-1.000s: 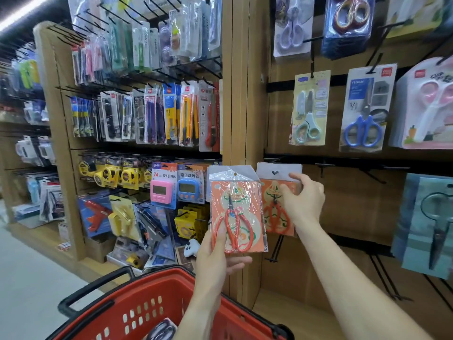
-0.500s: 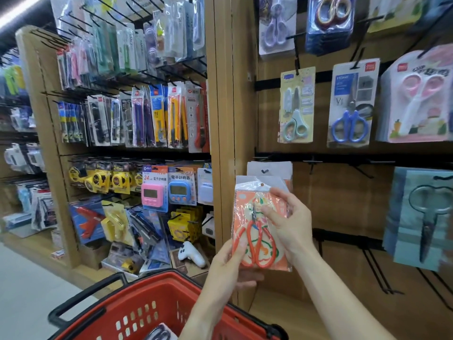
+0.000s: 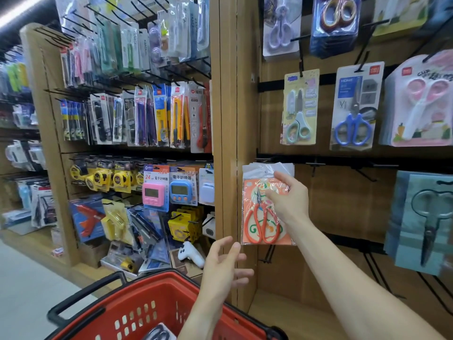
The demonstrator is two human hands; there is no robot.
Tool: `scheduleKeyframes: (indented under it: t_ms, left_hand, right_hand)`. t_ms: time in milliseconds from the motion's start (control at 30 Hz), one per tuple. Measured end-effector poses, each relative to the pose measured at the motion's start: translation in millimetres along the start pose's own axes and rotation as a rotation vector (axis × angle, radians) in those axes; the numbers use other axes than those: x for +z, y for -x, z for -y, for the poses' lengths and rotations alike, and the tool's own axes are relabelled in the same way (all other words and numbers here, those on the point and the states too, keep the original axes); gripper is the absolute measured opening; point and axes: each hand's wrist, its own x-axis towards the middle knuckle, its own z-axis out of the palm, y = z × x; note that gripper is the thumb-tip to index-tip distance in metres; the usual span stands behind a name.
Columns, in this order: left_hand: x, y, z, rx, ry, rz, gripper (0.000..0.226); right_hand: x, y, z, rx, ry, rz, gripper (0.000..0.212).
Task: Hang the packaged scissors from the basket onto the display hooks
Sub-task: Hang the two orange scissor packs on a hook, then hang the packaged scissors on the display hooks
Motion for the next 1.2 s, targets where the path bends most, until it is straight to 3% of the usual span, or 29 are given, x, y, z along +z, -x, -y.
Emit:
scheduleKeyframes:
  t_ms: [467, 667, 767, 900, 967, 1200]
  left_hand:
    - [-9, 1, 0, 0.002, 0.002, 0.014, 0.028]
    - [-16, -2, 3, 0.011, -0.026, 0.027, 0.028]
    - [-21, -1, 4, 0.048, -0.115, 0.028, 0.026]
    - [-45, -7, 8, 0.166, -0.444, 0.061, 0.036]
    - [-68, -7, 8, 0.175, -0.638, 0.105, 0.037]
    - [-153, 11, 11, 0.002, -1.073, 0.249, 0.04]
  right_hand:
    - [10, -18, -8, 0.022, 0.171, -0.054, 0.055]
    - [8, -31, -23, 0.021, 0.307, 0.002, 0.059]
    - [3, -20, -29, 0.015, 0.319, -0.012, 0.062]
    - [1, 27, -32, -0.085, 0.353, -0.117, 0.062]
    - [8, 65, -37, -0.14, 0.307, -0.033, 0.06]
    - [53, 173, -52, -0.062, 0.394, 0.682, 0.055]
